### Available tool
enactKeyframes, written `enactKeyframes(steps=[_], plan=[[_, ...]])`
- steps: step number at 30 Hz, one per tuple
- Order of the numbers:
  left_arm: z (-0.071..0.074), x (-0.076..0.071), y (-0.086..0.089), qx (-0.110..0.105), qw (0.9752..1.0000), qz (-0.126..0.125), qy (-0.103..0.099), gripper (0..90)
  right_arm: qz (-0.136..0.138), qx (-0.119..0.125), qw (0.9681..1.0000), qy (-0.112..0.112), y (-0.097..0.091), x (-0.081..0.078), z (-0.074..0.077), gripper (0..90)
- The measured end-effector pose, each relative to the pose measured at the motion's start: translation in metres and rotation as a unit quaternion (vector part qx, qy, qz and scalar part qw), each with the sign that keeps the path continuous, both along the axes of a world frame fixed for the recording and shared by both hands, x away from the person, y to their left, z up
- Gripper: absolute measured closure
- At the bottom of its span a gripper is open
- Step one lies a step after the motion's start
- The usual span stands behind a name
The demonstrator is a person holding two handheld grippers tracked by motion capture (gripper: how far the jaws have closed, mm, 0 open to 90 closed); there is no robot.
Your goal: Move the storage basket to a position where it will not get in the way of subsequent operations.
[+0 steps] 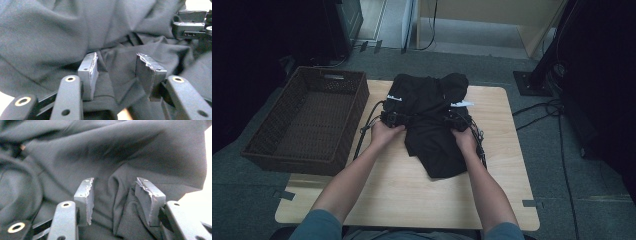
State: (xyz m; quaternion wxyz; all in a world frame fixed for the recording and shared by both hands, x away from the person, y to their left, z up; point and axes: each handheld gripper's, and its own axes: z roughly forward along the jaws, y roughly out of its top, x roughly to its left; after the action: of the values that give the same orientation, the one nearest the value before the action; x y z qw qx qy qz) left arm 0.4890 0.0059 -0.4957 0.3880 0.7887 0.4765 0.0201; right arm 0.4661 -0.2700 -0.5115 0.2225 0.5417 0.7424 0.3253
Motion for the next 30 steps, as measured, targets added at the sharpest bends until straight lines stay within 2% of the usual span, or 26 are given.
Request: enactKeyframes(steps=[2,4,6,9,14,17,19,21,24,30], plan=[[0.006,-0.005,0.003,-0.003,1.0000,-0.003,-0.001,49.7,0.000,0.000,1.0000,-0.004,-0.002,-0.009,0.007,52.8],[0.014,-0.013,0.008,-0.009,0.9999,-0.006,-0.009,48.8,0.012,0.030,0.9993,-0.020,-0.009,-0.025,0.013,54.9],[0.022,-0.024,0.013,-0.011,0.9997,-0.016,-0.016,49.0,0.019,0.045,0.9987,-0.015,-0.014,-0.039,0.015,55.9],[0.029,-0.038,0.016,-0.016,0.9991,-0.028,-0.026,50.0,0.023,0.037,0.9990,-0.009,-0.018,-0.060,0.012,56.5],[0.022,-0.058,0.006,-0.030,0.9978,-0.057,-0.013,50.2,0.035,0.024,0.9991,0.001,-0.013,-0.082,0.004,53.2],[0.013,-0.067,-0.009,-0.031,0.9968,-0.073,-0.003,50.2,0.039,0.002,0.9992,0.003,-0.004,-0.085,-0.003,51.8],[0.006,-0.071,-0.019,-0.017,0.9958,-0.090,-0.003,50.2,0.034,0.011,0.9994,-0.001,-0.002,-0.084,-0.004,51.9],[0.000,-0.072,-0.025,-0.008,0.9956,-0.093,-0.008,50.1,0.032,0.016,0.9993,-0.006,-0.001,-0.083,-0.006,52.3],[-0.008,-0.068,-0.025,-0.008,0.9963,-0.085,-0.005,52.1,0.028,0.019,0.9991,-0.025,0.001,-0.081,-0.010,55.2],[-0.012,-0.061,-0.013,0.012,0.9973,-0.069,-0.023,53.5,0.037,0.015,0.9990,-0.019,0.009,-0.077,-0.008,55.2]])
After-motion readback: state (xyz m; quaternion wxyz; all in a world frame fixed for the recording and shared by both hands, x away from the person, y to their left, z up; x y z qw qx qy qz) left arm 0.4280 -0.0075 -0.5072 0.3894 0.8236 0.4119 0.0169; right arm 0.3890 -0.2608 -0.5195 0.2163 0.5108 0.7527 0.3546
